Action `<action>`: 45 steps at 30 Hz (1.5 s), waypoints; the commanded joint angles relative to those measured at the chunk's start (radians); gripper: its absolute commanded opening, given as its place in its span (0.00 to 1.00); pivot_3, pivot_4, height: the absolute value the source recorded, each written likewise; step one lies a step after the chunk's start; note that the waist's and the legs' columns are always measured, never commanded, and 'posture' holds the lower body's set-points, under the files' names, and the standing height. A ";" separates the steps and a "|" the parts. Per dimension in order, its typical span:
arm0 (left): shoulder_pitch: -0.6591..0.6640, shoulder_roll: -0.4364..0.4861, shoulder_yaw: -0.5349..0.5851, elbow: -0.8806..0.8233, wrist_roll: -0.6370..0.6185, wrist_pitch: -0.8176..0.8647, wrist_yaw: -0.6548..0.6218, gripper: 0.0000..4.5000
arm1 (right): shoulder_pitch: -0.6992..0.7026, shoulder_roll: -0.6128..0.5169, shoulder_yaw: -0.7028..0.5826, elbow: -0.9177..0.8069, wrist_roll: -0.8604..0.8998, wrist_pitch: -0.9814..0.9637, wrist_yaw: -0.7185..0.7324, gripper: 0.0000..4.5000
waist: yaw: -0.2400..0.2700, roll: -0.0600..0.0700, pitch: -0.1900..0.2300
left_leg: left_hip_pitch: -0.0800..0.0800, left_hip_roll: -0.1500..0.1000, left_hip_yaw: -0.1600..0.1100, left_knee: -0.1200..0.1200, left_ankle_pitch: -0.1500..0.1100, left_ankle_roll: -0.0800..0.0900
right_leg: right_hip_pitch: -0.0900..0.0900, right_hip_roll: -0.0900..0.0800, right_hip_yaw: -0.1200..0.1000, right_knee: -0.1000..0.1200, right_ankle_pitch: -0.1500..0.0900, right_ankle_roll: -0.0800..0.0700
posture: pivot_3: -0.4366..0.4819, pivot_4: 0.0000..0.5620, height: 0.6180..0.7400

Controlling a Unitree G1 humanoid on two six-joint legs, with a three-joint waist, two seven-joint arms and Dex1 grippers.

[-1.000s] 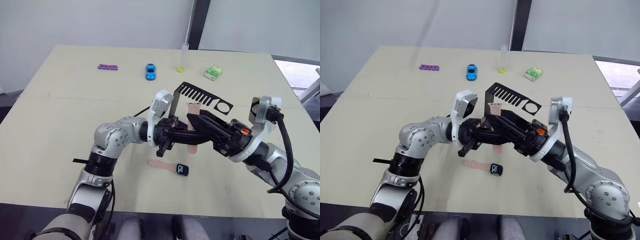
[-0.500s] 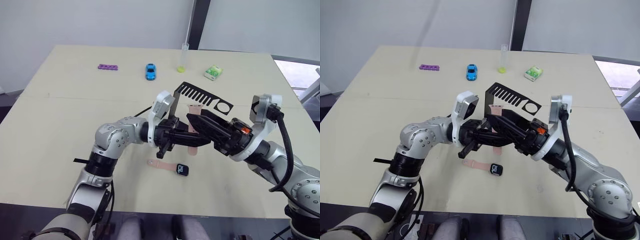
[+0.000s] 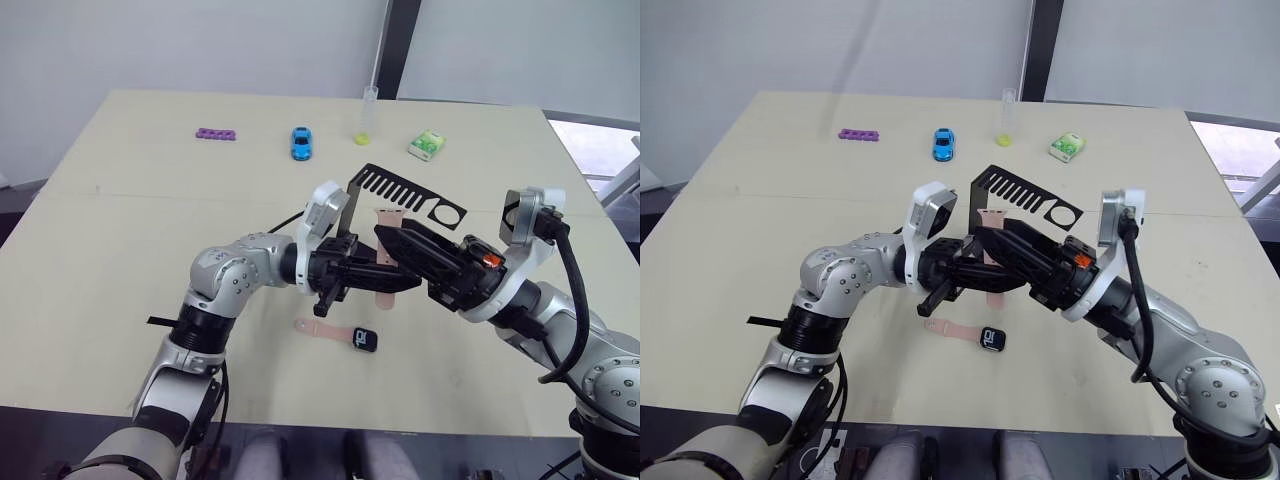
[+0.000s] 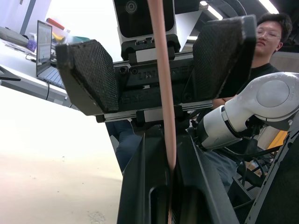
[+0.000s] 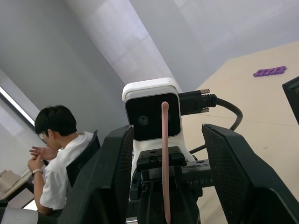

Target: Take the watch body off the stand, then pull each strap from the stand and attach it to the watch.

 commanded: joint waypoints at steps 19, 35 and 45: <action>-0.027 -0.012 0.014 -0.029 -0.012 -0.007 0.009 0.00 | -0.017 0.010 -0.005 -0.025 0.031 -0.022 -0.036 0.01 | 0.000 0.000 0.000 | 0.000 0.000 0.000 0.000 0.000 0.000 | 0.000 0.000 0.000 0.000 0.000 0.000 | 0.48 0.27 1.00; -0.031 -0.013 0.014 -0.028 -0.014 -0.001 0.016 0.00 | -0.020 0.018 -0.004 -0.030 0.048 -0.025 -0.046 0.01 | 0.000 0.000 0.000 | 0.000 0.000 0.000 0.000 0.000 0.000 | 0.000 0.000 0.000 0.000 0.000 0.000 | 0.48 0.27 1.00; -0.032 0.001 0.013 -0.021 -0.002 -0.006 0.017 0.00 | -0.022 0.009 -0.010 -0.033 0.050 -0.023 -0.039 0.01 | 0.000 0.000 0.000 | 0.000 0.000 0.000 0.000 0.000 0.000 | 0.000 0.000 0.000 -0.001 0.000 0.000 | 0.48 0.27 1.00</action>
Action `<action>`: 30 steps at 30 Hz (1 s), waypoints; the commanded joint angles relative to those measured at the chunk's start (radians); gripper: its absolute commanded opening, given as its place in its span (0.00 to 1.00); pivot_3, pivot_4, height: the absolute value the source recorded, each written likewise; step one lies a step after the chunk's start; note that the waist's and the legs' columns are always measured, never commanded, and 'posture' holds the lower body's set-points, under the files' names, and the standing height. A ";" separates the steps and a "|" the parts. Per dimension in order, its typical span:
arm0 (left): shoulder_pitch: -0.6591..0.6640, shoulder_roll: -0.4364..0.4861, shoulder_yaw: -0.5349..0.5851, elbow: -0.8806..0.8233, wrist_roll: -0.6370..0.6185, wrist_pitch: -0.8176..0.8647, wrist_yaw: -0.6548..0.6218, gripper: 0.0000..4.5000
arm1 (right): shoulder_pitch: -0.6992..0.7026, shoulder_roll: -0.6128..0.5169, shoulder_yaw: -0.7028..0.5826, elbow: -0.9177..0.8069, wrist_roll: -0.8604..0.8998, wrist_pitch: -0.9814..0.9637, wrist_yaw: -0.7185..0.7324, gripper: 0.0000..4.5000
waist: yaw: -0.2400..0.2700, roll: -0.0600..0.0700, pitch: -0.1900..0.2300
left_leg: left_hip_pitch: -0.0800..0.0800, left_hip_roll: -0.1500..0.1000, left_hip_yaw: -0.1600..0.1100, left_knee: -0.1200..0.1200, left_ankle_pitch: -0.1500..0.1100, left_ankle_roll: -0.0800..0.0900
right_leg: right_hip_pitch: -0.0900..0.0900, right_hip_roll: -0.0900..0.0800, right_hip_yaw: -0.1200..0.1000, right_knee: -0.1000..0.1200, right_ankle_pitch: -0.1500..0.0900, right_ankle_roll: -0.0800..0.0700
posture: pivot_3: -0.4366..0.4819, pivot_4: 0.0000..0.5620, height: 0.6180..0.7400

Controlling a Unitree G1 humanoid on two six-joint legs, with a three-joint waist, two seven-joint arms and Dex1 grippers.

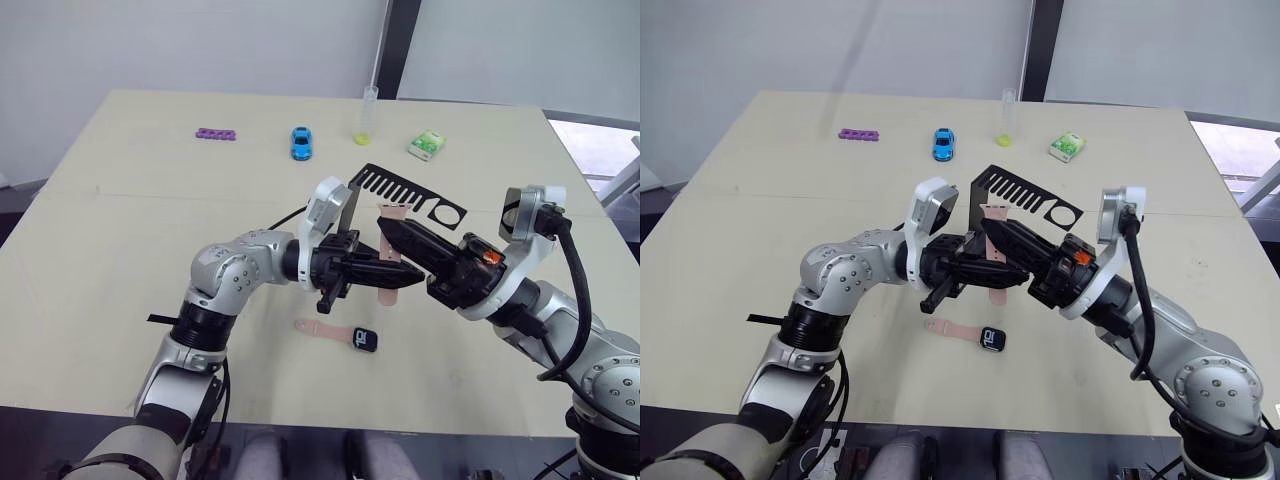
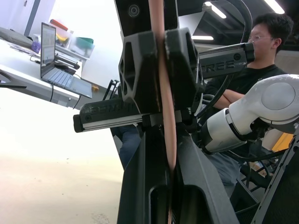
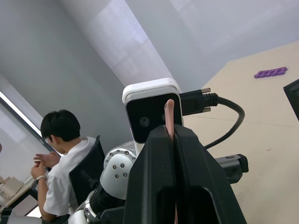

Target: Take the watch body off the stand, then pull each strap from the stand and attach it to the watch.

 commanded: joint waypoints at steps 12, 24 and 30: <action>-0.014 0.001 0.019 -0.022 -0.014 -0.008 -0.007 0.00 | -0.022 -0.014 -0.015 -0.030 0.007 -0.018 0.005 0.01 | 0.000 0.000 0.000 | 0.000 0.000 0.000 0.000 0.000 0.000 | 0.000 0.000 0.000 0.000 0.000 0.000 | 0.48 0.27 1.00; -0.020 -0.001 0.018 -0.012 -0.011 -0.011 -0.010 0.00 | -0.013 -0.033 -0.029 -0.030 0.029 -0.016 0.012 0.54 | 0.000 0.000 0.000 | 0.000 0.000 0.000 0.000 0.000 0.000 | 0.000 0.000 0.000 0.000 0.000 0.000 | 0.48 0.27 1.00; -0.023 -0.001 0.019 -0.010 -0.011 -0.011 -0.010 0.00 | -0.014 -0.029 -0.020 -0.032 0.022 -0.018 0.015 0.54 | 0.000 0.000 0.000 | 0.000 0.000 0.000 0.000 0.000 0.000 | 0.000 0.000 0.000 0.000 0.000 0.000 | 0.48 0.27 1.00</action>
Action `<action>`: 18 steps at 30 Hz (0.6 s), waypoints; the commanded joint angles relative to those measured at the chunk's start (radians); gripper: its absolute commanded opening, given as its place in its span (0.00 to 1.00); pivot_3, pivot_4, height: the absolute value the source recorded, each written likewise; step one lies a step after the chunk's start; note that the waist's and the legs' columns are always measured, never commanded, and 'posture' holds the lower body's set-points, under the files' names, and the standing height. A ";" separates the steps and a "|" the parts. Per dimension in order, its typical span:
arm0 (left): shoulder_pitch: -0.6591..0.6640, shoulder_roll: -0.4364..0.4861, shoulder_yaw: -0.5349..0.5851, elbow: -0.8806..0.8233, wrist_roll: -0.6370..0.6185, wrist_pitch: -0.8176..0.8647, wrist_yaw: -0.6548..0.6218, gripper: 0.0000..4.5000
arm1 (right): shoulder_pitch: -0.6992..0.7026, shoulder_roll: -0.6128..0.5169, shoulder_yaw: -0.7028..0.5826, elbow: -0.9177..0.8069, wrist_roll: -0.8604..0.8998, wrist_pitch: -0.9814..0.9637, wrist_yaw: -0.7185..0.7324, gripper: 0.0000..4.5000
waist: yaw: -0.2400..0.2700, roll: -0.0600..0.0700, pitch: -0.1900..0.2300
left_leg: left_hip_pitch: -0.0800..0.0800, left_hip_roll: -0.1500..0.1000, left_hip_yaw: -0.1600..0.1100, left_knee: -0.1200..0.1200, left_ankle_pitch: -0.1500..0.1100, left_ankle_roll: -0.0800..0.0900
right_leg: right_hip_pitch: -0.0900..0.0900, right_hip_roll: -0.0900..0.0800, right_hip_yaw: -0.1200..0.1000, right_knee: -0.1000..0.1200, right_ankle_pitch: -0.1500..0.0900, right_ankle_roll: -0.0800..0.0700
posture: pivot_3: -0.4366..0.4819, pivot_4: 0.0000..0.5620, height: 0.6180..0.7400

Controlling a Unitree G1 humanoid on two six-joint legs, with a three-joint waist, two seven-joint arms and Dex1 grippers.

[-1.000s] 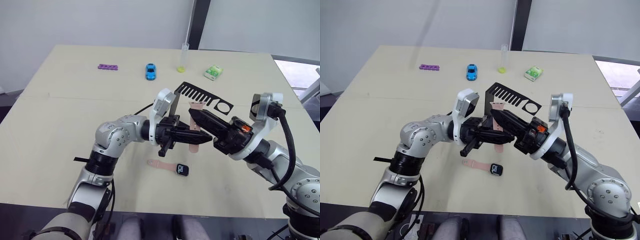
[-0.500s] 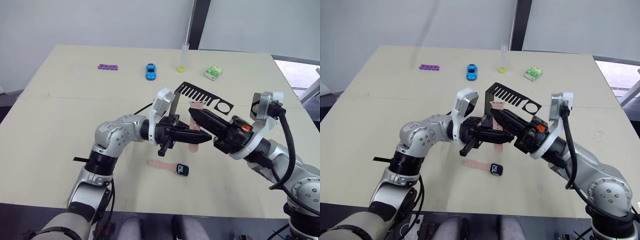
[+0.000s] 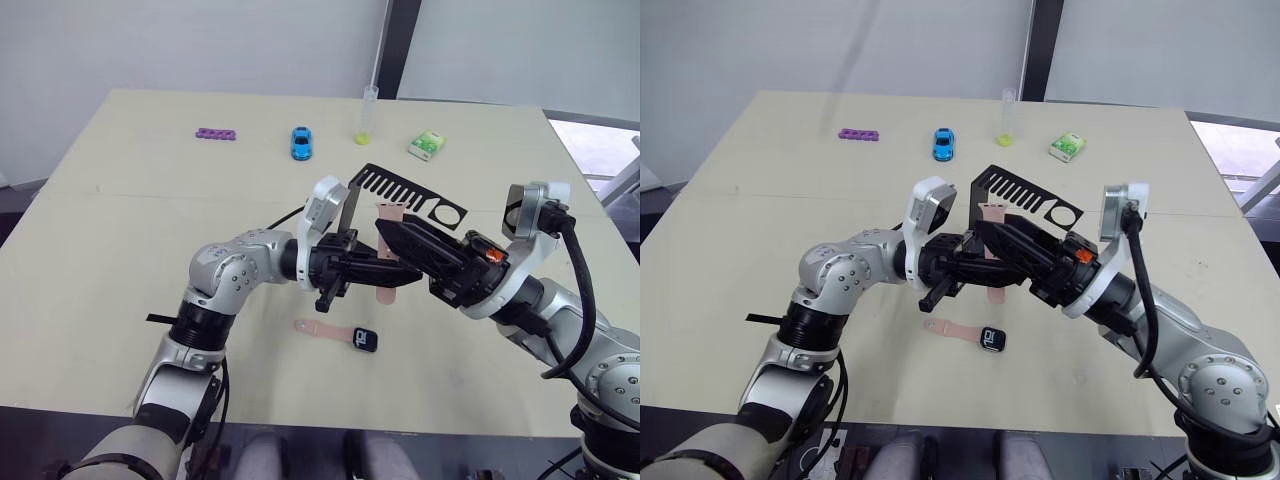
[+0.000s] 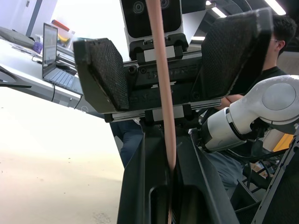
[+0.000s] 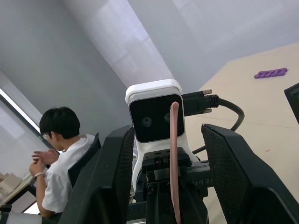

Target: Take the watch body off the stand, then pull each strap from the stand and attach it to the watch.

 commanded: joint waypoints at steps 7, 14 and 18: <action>-0.019 -0.005 0.014 -0.021 -0.010 -0.008 -0.005 0.00 | -0.011 0.010 -0.014 -0.031 0.011 -0.025 0.010 0.02 | 0.000 0.000 0.000 | 0.000 0.000 0.000 0.000 0.000 0.000 | 0.000 0.000 0.000 0.000 0.000 0.000 | 0.48 0.27 1.00; -0.023 -0.006 0.016 -0.018 -0.012 -0.007 -0.004 0.00 | -0.011 0.014 -0.013 -0.029 0.011 -0.027 0.012 0.02 | 0.000 0.000 0.000 | 0.000 0.000 0.000 0.000 0.000 0.000 | 0.000 0.000 0.000 0.000 0.000 0.000 | 0.48 0.27 1.00; -0.022 -0.006 0.016 -0.020 -0.012 -0.006 -0.004 0.00 | -0.011 0.016 -0.015 -0.030 0.012 -0.026 0.011 0.02 | 0.000 0.000 0.000 | 0.000 0.000 0.000 0.000 0.000 0.000 | 0.000 0.000 0.000 0.000 0.000 0.000 | 0.48 0.27 1.00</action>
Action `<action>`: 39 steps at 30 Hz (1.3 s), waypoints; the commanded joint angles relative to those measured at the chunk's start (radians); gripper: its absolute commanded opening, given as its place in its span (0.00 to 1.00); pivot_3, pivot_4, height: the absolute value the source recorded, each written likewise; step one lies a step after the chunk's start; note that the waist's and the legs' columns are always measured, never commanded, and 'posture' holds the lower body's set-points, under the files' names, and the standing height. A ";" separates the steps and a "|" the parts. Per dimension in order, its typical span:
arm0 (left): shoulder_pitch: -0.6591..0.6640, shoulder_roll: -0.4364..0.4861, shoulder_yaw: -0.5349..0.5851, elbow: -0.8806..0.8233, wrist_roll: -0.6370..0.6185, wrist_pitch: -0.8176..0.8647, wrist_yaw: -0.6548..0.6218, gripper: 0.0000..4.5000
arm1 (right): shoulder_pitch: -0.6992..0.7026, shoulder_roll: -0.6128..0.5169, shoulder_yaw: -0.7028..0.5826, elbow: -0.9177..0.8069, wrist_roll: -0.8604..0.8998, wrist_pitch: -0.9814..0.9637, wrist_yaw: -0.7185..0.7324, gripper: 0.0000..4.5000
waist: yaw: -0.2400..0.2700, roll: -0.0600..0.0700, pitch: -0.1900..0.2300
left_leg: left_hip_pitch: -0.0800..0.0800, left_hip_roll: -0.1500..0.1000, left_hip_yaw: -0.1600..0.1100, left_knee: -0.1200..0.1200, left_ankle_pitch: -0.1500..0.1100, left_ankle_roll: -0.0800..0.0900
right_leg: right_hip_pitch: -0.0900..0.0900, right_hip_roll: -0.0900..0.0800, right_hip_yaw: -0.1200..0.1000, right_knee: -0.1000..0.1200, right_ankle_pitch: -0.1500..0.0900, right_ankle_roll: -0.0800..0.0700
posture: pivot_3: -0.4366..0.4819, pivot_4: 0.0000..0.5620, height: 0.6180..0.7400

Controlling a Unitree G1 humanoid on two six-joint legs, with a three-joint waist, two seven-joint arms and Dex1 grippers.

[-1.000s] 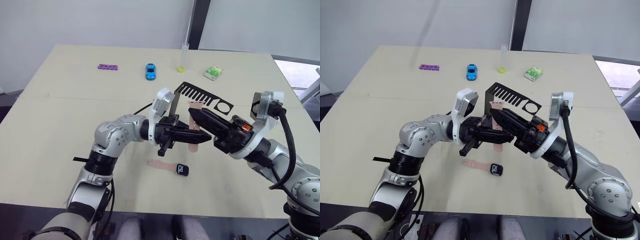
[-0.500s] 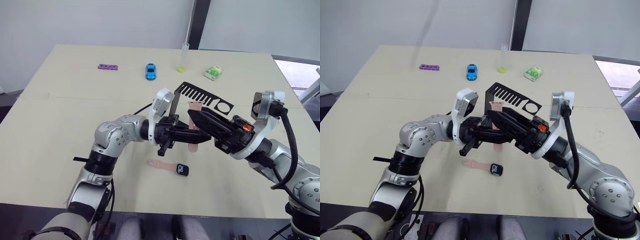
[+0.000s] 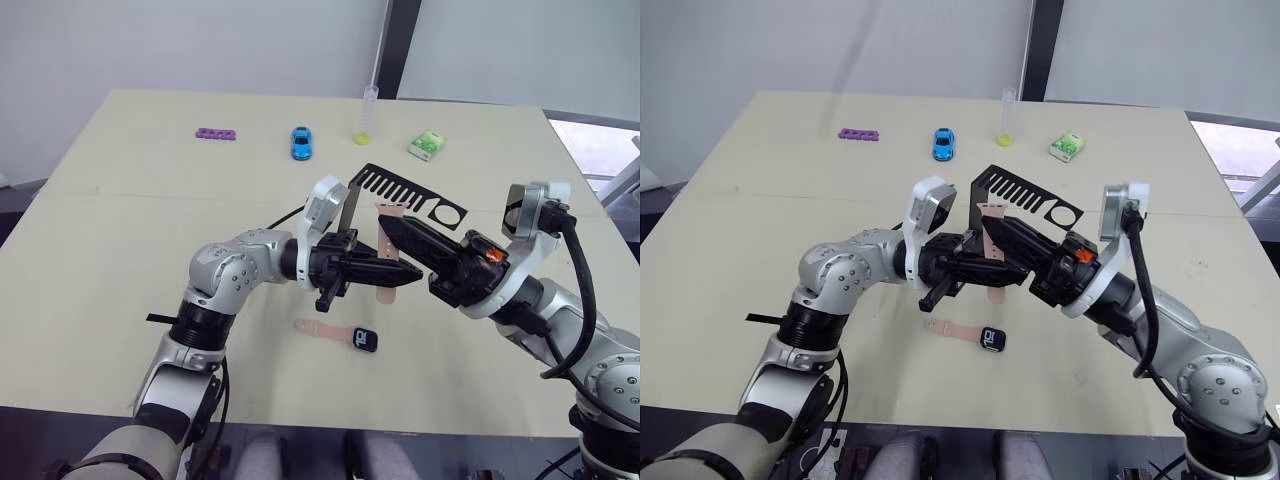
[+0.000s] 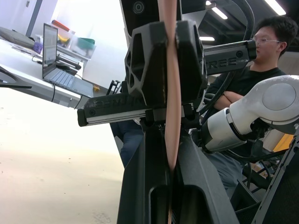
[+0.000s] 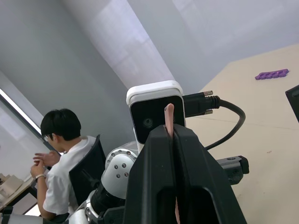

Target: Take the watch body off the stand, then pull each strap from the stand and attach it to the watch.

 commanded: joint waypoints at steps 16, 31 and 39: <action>-0.019 0.100 0.015 -0.037 0.014 -0.028 -0.077 0.50 | 0.009 -0.060 -0.055 -0.063 0.026 -0.008 0.031 0.00 | -0.002 0.002 0.002 | 0.000 0.000 0.000 0.000 0.000 0.000 | 0.000 0.000 0.000 0.000 0.000 0.000 | 0.48 0.27 1.00; 0.137 0.209 -0.250 -0.024 0.503 -0.522 -0.069 0.98 | 0.536 -0.403 -0.470 -0.250 -0.287 0.115 0.520 0.00 | 0.025 0.004 0.008 | -0.004 -0.001 0.000 -0.003 -0.001 0.001 | 0.000 0.000 0.000 -0.008 0.001 0.001 | 0.48 0.27 1.00; 0.196 0.191 -0.310 0.003 0.628 -0.615 -0.038 0.98 | 0.774 -0.373 -0.471 -0.282 -0.632 0.018 0.730 0.00 | 0.027 0.004 0.008 | -0.001 -0.001 0.000 -0.001 -0.002 0.005 | 0.001 0.001 0.001 -0.004 0.001 0.002 | 0.48 0.27 1.00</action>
